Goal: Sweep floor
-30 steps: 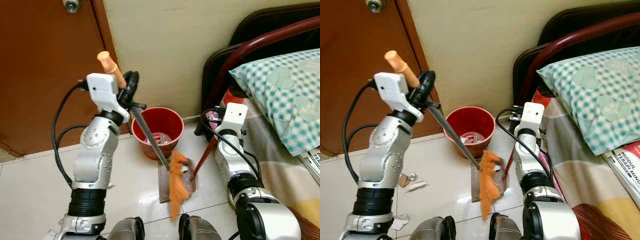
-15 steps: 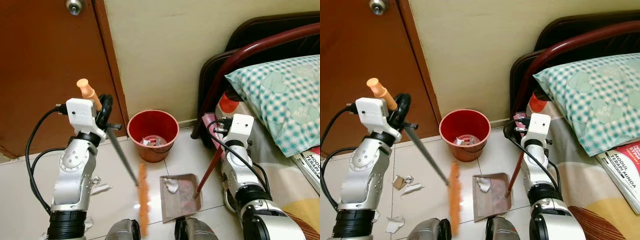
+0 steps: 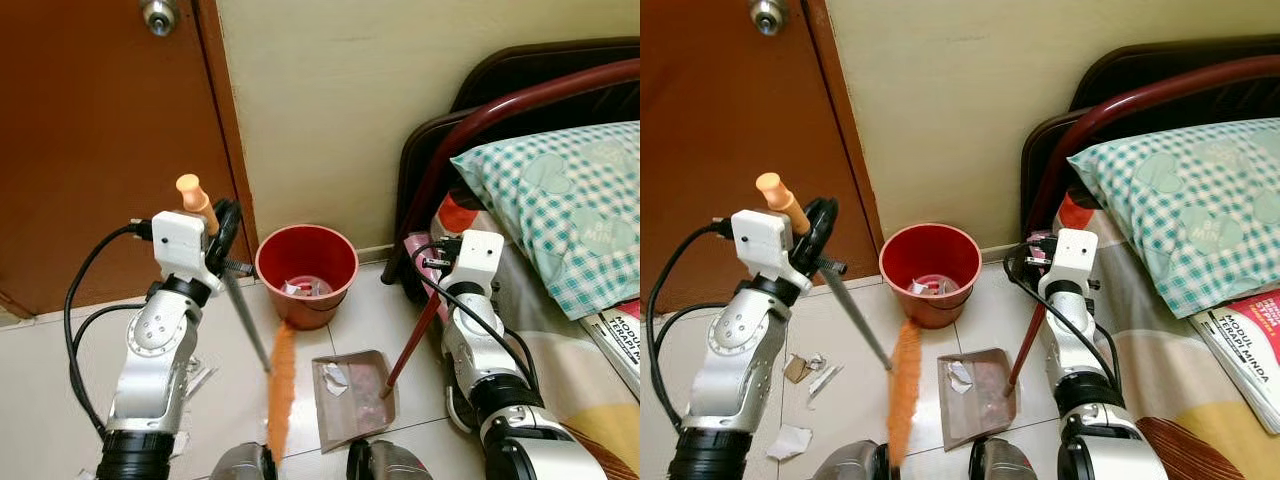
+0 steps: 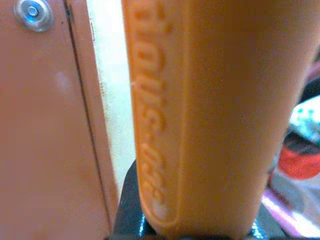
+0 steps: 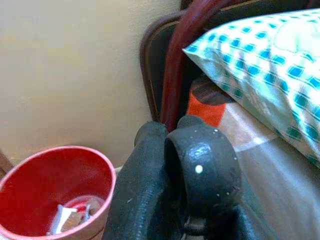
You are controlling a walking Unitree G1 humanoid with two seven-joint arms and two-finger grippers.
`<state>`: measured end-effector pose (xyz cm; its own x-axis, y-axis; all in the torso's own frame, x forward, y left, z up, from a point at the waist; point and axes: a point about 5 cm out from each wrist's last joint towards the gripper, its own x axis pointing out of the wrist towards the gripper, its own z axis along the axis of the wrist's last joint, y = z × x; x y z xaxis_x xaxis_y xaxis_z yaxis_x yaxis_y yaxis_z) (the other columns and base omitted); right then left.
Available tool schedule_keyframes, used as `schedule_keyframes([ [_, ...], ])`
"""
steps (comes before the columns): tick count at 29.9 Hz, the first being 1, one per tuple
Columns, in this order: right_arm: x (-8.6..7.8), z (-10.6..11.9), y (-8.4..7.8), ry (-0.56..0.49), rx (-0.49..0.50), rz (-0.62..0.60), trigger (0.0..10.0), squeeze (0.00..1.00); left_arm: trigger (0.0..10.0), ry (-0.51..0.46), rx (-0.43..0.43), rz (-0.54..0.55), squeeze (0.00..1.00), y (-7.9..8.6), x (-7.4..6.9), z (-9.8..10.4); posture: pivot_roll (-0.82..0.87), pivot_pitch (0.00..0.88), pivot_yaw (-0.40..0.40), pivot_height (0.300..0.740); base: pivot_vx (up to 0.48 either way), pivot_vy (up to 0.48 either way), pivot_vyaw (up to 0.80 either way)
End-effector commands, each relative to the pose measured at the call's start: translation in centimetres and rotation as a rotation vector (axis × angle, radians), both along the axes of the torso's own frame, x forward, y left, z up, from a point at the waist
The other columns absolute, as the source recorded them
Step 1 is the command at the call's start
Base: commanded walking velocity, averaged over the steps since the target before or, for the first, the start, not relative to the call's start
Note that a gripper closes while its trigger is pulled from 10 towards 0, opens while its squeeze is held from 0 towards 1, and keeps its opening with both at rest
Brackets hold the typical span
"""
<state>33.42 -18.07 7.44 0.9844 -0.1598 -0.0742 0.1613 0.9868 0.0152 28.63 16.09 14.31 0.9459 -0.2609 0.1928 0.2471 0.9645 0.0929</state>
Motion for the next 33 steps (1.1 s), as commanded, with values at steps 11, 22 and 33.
schedule_keyframes([
  [11,0.7,3.4,-0.8,-0.122,0.090,0.105,10.0,0.00,10.0,0.001,0.172,0.170,0.00,3.4,-0.5,-2.0,0.02,0.029,-0.029,0.740,0.000,0.000,0.00],
  [22,0.5,2.1,0.9,-0.023,0.550,0.199,10.0,0.00,10.0,0.000,0.170,0.174,0.00,3.1,-0.5,-2.5,0.02,0.035,-0.026,0.740,0.000,0.000,0.00],
  [33,0.5,2.9,2.4,-0.028,0.630,0.293,10.0,0.00,10.0,-0.001,0.172,0.215,0.00,3.8,-0.6,-2.6,0.02,0.037,-0.027,0.740,0.000,0.000,0.00],
])
